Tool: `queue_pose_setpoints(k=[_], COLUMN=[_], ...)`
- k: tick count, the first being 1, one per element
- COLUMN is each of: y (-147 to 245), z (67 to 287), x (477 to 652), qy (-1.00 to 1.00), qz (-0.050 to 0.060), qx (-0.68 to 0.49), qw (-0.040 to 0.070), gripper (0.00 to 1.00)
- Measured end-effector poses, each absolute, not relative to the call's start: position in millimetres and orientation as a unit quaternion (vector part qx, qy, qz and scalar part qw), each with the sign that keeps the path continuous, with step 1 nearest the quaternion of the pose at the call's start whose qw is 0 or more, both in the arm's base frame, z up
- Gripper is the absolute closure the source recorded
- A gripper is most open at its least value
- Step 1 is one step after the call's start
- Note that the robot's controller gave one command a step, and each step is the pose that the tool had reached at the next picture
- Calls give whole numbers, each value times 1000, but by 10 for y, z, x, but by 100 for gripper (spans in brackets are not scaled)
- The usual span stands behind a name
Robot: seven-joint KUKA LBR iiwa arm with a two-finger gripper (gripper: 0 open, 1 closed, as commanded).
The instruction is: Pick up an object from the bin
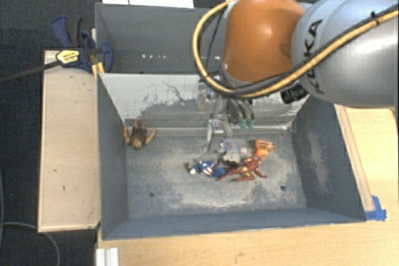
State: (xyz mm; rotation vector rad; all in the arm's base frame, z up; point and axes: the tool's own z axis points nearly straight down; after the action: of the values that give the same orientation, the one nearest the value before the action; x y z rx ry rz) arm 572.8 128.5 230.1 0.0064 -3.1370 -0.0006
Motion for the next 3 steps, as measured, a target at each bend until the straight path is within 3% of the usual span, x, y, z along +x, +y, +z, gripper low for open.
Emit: queue_pose_setpoints(k=[1, 2, 3], y=[1278, 929, 721], z=[2351, 2124, 1746], x=[5740, 5630, 5660], qy=[-1000, -1000, -1000], qz=[-1, -2, 0], qx=[1, -30, 9], qw=[-2, -2, -2], gripper=[0, 0, 0])
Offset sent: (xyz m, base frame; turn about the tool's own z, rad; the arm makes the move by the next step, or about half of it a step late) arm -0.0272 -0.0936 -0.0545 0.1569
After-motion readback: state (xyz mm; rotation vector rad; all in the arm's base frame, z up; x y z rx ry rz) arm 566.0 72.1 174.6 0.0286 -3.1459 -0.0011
